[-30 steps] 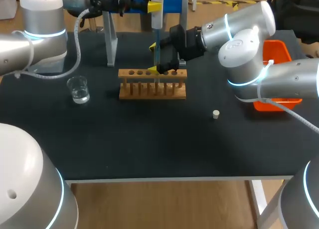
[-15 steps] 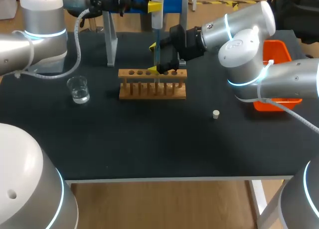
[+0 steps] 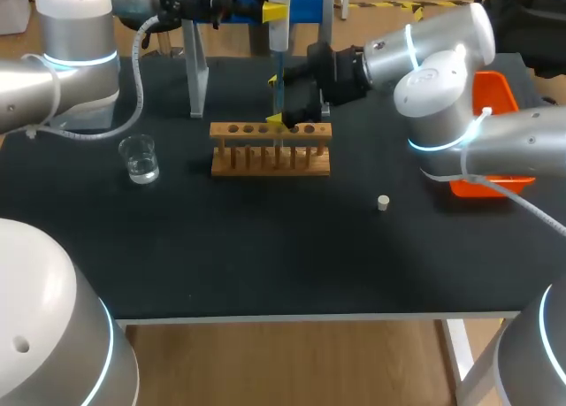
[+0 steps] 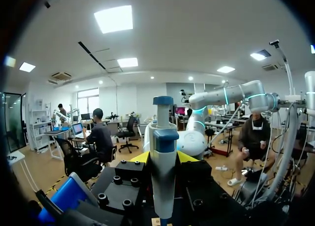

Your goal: Invert the test tube, pick up the pipette, mount the tip to pipette, aspirate from beaker and dispense into the tube, eject the tip, return the pipette, and cap with the stopper.

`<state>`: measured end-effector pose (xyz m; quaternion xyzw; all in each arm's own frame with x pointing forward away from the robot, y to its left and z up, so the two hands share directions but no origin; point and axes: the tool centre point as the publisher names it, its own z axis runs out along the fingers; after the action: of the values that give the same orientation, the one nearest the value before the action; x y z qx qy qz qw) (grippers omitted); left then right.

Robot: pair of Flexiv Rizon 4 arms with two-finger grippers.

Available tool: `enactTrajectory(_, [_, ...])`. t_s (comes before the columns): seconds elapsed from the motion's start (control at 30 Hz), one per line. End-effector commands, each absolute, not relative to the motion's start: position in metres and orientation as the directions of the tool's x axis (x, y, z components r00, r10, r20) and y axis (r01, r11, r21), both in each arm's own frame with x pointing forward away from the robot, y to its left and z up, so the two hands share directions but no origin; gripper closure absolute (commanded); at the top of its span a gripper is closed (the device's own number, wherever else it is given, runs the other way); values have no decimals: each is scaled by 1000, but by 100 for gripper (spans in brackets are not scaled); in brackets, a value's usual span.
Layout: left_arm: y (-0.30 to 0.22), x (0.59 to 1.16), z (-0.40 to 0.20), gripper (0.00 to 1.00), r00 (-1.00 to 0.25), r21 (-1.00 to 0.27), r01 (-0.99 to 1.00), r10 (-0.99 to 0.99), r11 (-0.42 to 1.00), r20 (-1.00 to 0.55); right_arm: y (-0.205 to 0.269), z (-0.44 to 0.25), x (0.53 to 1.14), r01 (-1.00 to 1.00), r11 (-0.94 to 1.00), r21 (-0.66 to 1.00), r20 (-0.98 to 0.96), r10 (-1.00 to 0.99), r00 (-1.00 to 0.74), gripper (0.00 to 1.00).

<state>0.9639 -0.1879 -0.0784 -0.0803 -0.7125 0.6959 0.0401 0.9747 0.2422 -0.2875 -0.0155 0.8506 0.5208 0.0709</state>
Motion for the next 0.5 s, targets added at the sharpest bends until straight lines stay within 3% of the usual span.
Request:
enactTrajectory(0.03, [-188,965,-78,100,-983,-998,59,174,18,-55,220,-277,971,-98,433,896,-131,46,-990,0])
enactTrajectory(0.5, [-188,965,-78,100,-983,-998,59,174,18,-55,163,-214,954,-78,271,959,-106,89,-990,0])
